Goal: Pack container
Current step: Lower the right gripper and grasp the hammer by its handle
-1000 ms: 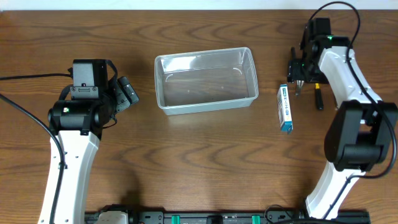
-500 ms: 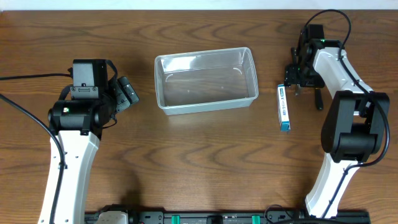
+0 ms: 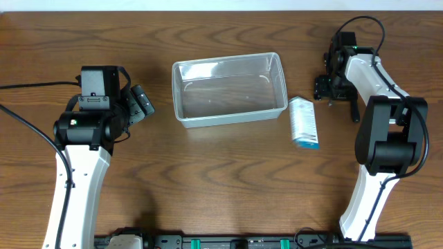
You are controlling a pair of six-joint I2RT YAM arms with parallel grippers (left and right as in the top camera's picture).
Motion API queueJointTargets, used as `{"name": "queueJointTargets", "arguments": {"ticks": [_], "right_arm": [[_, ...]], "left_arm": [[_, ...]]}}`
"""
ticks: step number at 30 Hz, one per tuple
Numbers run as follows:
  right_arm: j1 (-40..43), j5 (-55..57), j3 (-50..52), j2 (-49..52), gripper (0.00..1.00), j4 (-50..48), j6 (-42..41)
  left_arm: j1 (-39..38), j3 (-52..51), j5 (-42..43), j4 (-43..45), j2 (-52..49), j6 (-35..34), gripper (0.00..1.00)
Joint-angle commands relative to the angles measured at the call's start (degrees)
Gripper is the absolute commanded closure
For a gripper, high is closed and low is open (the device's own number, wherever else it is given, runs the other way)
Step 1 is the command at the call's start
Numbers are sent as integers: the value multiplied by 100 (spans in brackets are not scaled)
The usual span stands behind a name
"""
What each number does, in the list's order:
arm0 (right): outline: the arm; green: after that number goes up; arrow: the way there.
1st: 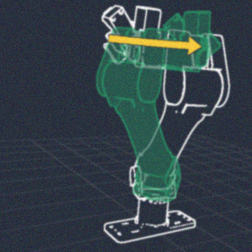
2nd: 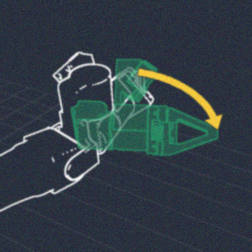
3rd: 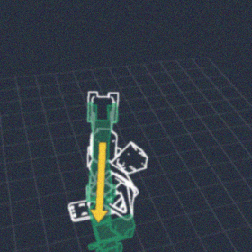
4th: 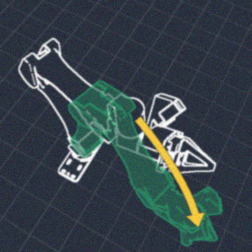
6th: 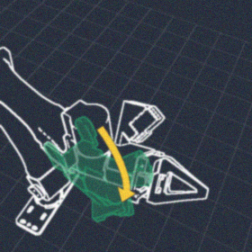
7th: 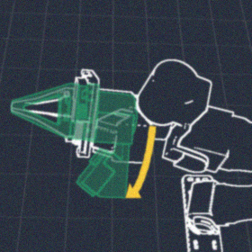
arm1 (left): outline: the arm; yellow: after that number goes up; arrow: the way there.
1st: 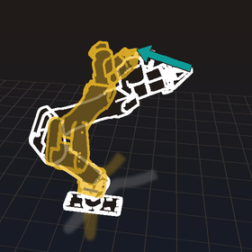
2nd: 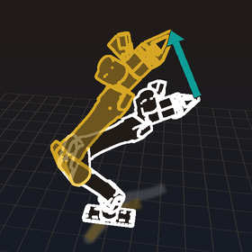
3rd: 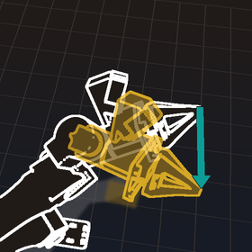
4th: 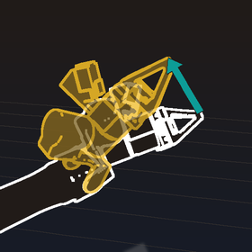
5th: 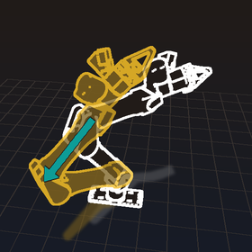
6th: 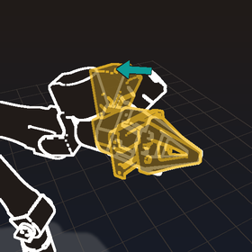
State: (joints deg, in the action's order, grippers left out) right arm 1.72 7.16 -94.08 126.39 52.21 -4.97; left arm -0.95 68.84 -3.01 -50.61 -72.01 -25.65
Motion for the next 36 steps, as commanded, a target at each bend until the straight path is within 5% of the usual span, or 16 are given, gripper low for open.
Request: {"name": "queueJointTargets", "arguments": {"ticks": [1,12,16,23,36], "right_arm": [[63,-9,15,42,27,-13,33],[81,-9,15,42,36,4,33],[114,-9,15,42,52,20,33],[195,-7,15,42,99,28,33],[122,-11,-1351,-83,99,809,162]], "left_arm": [[24,61,-70,-13,-44,11,2],[24,61,-70,-13,-44,11,2],[24,61,-70,-13,-44,11,2],[24,61,-70,-13,-44,11,2],[24,61,-70,-13,-44,11,2]]}}
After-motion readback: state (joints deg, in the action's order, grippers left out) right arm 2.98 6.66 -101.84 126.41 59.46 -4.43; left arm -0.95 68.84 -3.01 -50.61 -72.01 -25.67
